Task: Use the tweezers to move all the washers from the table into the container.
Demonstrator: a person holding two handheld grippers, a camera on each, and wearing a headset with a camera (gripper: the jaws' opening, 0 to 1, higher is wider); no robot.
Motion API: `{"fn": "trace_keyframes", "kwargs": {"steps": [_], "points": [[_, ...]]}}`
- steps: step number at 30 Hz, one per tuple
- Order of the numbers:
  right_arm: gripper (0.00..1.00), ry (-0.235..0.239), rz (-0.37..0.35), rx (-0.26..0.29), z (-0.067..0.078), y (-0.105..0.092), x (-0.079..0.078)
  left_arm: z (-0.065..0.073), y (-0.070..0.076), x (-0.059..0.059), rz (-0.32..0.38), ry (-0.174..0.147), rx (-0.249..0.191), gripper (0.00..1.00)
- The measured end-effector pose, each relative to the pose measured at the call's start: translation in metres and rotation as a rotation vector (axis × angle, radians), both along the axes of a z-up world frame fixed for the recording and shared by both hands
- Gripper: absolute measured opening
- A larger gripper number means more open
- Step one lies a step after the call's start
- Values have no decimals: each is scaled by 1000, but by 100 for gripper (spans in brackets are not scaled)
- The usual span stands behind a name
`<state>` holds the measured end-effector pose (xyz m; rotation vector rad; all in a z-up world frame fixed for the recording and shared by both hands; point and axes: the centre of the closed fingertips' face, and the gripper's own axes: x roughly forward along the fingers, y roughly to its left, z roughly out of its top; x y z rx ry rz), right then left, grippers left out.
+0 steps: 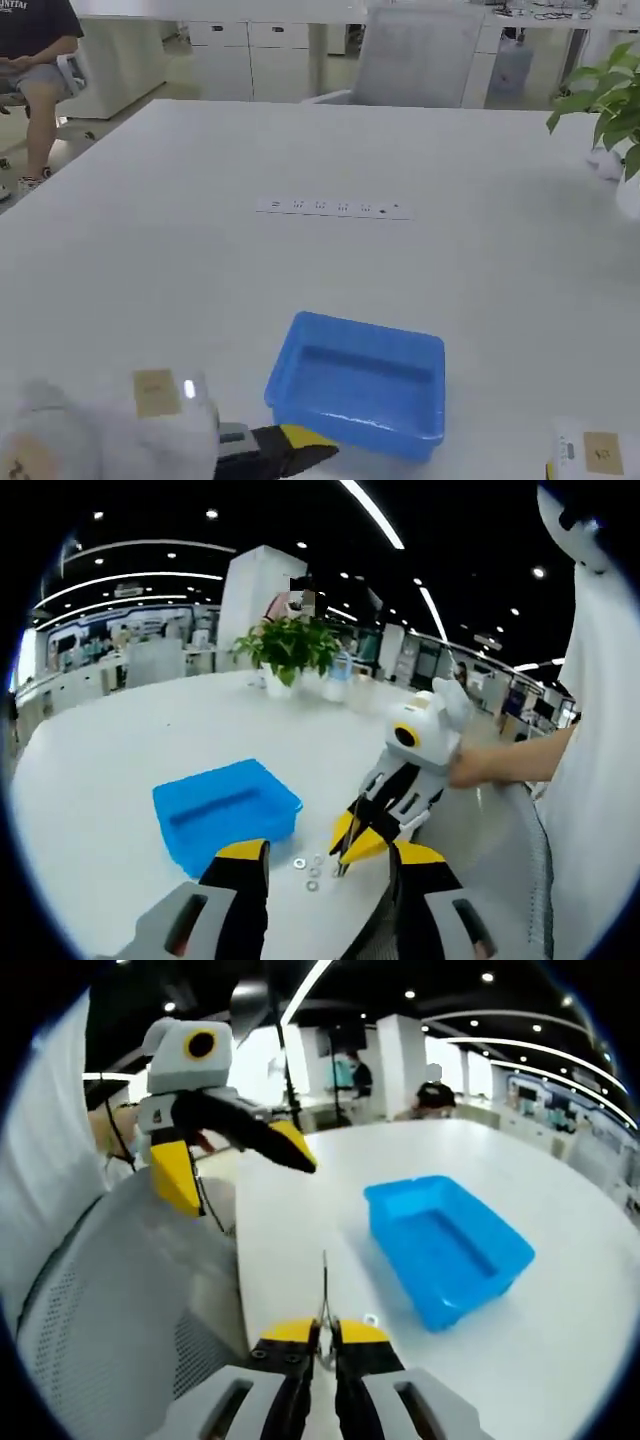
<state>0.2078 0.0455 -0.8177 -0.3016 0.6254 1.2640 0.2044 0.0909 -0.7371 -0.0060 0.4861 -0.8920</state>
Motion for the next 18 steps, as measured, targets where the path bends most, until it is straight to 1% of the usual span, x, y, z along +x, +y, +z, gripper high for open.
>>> {"fn": "trace_keyframes", "kwargs": {"steps": [1, 2, 3, 5, 6, 7, 9, 11, 12, 13, 14, 15, 16, 17, 18], "points": [[3, -2, -2, -2, 0, 0, 0, 2, 4, 0, 49, -13, -28, 50], [3, -1, -3, -3, 0, 0, 0, 2, 10, 0, 123, -19, -68, 55], [3, 2, -10, -4, 0, 0, 1, 1, 14, -1, 154, -26, -72, 60], [3, 11, -27, 0, 0, 0, 1, -2, 22, 0, 218, -71, -32, 71], [3, 11, -32, -2, 0, 0, 2, -3, 26, 1, 250, -96, -17, 72], [3, 11, -37, -3, 0, -1, 2, -2, 27, 1, 265, -112, -14, 72], [3, 15, -40, -3, 0, -1, 2, 3, 29, 5, 281, -197, 9, 73], [3, 24, -53, 0, 0, -2, 2, 6, 32, 9, 309, -275, 1, 80], [3, 27, -60, 1, 0, -2, 3, 6, 33, 11, 319, -307, -6, 84], [3, 26, -68, -1, 0, -3, 3, 0, 42, 13, 367, -237, 13, 88], [3, 29, -73, -1, 0, -3, 3, 8, 45, 16, 403, -241, -63, 90], [3, 28, -79, -2, 0, -2, 3, 14, 46, 18, 421, -245, -122, 92], [3, 28, -89, -4, 0, -2, 3, 18, 48, 19, 439, -248, -152, 94], [3, 27, -92, -6, 0, -1, 3, 18, 53, 20, 459, -255, -152, 94], [3, 22, -97, -9, 0, -1, 2, 15, 55, 20, 465, -250, -132, 94]]}}
